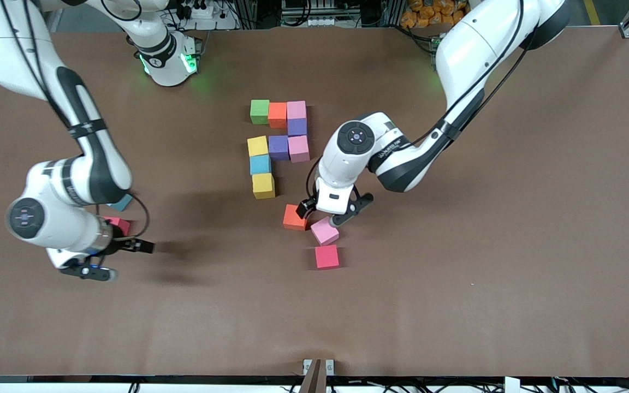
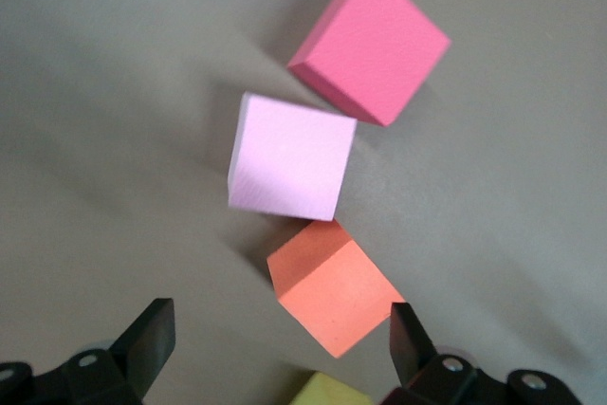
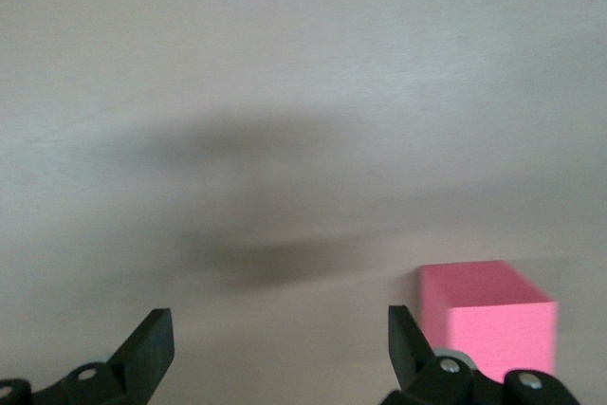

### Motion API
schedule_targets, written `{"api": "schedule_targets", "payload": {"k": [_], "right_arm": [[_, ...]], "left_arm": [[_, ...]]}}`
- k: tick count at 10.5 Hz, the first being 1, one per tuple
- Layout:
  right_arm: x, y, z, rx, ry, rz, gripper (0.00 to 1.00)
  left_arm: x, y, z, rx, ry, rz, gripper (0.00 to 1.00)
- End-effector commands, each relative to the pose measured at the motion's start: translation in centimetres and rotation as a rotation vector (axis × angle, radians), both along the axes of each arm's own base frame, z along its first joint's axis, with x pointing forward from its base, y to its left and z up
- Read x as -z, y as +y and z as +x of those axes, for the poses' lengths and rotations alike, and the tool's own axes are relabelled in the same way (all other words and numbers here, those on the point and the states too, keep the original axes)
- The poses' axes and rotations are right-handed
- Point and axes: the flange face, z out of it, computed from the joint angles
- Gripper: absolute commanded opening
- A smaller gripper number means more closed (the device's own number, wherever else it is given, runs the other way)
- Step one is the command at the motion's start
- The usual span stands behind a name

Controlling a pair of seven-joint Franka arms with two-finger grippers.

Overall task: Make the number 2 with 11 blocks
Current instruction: 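Withdraw the right gripper while the left gripper lowers onto the orange cube, then grasp the orange cube with the left gripper while the right gripper grasps pink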

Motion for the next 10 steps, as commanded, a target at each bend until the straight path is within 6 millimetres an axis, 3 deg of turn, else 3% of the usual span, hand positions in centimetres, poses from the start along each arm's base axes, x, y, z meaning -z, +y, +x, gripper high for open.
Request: {"api": "schedule_targets", "payload": {"k": [1, 4, 6, 7, 10], "right_arm": [[1.3, -4.4, -2.1, -0.068, 0.036, 0.007, 1.0], [2.5, -7.6, -3.6, -0.127, 0.065, 0.016, 1.0], [3.1, -8.5, -4.2, -0.121, 0.078, 0.02, 1.0], [3.4, -8.9, -4.4, -0.124, 0.081, 0.023, 1.0], [5.5, -9.0, -5.9, -0.139, 0.103, 0.032, 1.0]], "left_arm": [[0.1, -0.4, 0.0, -0.323, 0.111, -0.059, 1.0], [0.5, -1.5, 1.5, -0.677, 0.181, -0.251, 1.0], [2.4, -2.7, 0.9, -0.689, 0.208, -0.255, 1.0], [3.8, -2.3, 1.1, -0.696, 0.227, -0.244, 1.0], [5.7, -2.4, 0.7, -0.639, 0.249, -0.231, 1.0]]}}
